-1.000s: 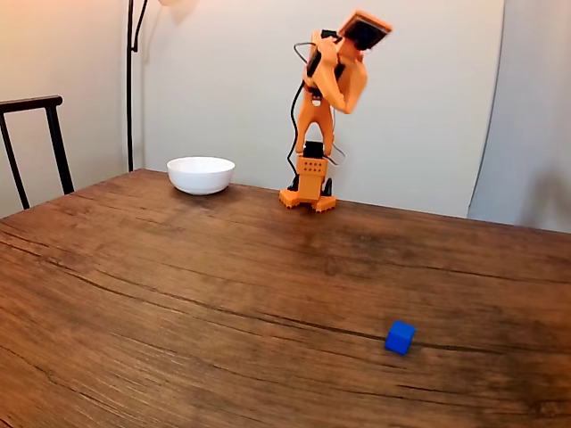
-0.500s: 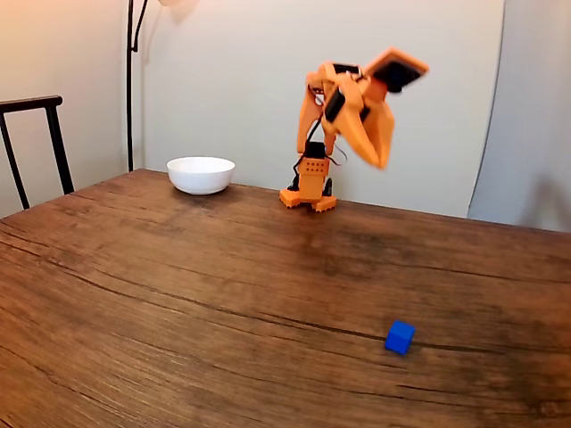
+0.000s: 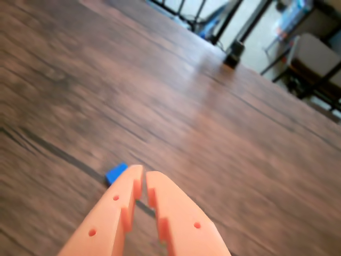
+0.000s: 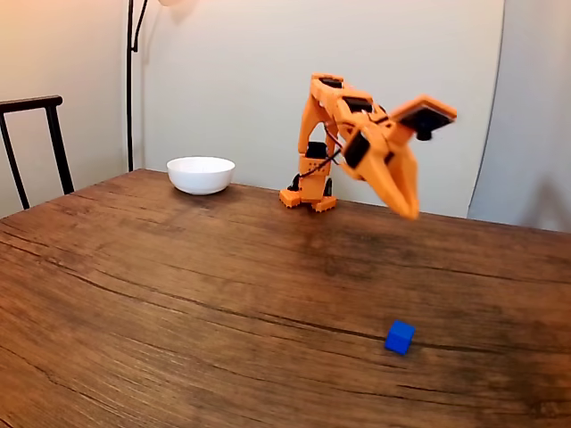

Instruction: Grasp the cube and drop it in the bowl

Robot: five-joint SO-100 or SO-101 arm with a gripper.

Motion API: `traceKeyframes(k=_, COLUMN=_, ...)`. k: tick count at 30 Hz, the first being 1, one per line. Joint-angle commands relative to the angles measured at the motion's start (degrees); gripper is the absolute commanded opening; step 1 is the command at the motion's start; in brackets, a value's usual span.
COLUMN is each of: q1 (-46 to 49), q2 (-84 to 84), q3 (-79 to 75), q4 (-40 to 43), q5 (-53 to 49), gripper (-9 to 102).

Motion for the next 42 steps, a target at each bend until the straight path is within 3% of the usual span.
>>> traceKeyframes(k=1, q1=-0.79, q2=-1.32, q3=-3.6, q4=-5.1, q5=-0.44, gripper=0)
traceKeyframes(k=4, q1=-1.32, q2=-3.96, q3=-3.6, q4=-8.35, q5=-2.46, gripper=3)
traceKeyframes(k=10, q1=-2.37, q2=-9.76, q3=-5.54, q4=-9.32, q5=-5.8, gripper=20)
traceKeyframes(k=20, q1=-4.22, q2=-19.95, q3=-13.97, q4=-9.32, q5=-5.8, gripper=32)
traceKeyframes(k=32, q1=-5.1, q2=-23.29, q3=-13.36, q4=-8.7, q5=-7.47, gripper=47)
traceKeyframes(k=42, q1=-5.19, q2=-27.16, q3=-13.36, q4=-9.05, q5=-9.76, gripper=48)
